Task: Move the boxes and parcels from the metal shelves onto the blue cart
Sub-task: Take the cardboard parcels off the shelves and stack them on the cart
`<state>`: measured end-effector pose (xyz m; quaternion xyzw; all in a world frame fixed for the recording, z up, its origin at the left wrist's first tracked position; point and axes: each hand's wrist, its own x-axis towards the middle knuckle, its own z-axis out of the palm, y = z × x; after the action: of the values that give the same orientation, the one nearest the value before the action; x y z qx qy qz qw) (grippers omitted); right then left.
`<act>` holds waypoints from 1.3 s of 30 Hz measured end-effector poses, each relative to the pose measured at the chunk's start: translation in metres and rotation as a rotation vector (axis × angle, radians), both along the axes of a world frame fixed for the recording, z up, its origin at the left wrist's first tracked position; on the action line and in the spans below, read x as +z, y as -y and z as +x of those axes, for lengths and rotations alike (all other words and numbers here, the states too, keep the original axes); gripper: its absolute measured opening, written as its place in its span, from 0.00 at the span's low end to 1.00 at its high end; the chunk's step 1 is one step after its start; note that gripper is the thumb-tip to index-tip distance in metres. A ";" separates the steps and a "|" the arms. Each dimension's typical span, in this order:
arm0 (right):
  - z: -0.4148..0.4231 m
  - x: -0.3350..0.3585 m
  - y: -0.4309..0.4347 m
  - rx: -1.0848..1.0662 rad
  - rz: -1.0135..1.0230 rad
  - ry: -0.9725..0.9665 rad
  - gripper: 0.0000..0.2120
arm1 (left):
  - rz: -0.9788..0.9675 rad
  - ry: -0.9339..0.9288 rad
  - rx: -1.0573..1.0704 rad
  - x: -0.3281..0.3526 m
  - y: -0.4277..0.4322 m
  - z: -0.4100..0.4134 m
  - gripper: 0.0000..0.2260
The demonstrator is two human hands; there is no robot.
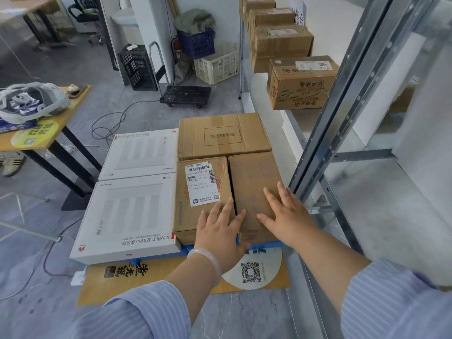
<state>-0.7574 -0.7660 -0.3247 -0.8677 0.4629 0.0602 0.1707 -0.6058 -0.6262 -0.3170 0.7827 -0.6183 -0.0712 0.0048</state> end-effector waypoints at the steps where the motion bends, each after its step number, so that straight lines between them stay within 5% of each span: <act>1: 0.000 0.001 0.000 0.003 -0.003 -0.005 0.36 | 0.002 0.002 -0.002 0.000 0.000 0.000 0.33; 12: -0.041 0.034 -0.045 -0.130 -0.087 0.155 0.34 | -0.031 -0.048 -0.101 0.026 0.017 -0.026 0.33; 29: -0.179 0.080 -0.211 -0.887 -0.374 0.267 0.30 | -0.052 -0.214 -0.788 0.065 -0.004 -0.180 0.31; 39: -0.210 0.086 -0.229 -0.992 -0.385 0.266 0.29 | 0.026 -0.318 -0.790 0.067 -0.003 -0.225 0.30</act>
<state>-0.9676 -0.5369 -0.2390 -0.5611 0.7935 -0.2235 0.0739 -0.8304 -0.6234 -0.2504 0.4651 -0.8612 -0.1951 0.0626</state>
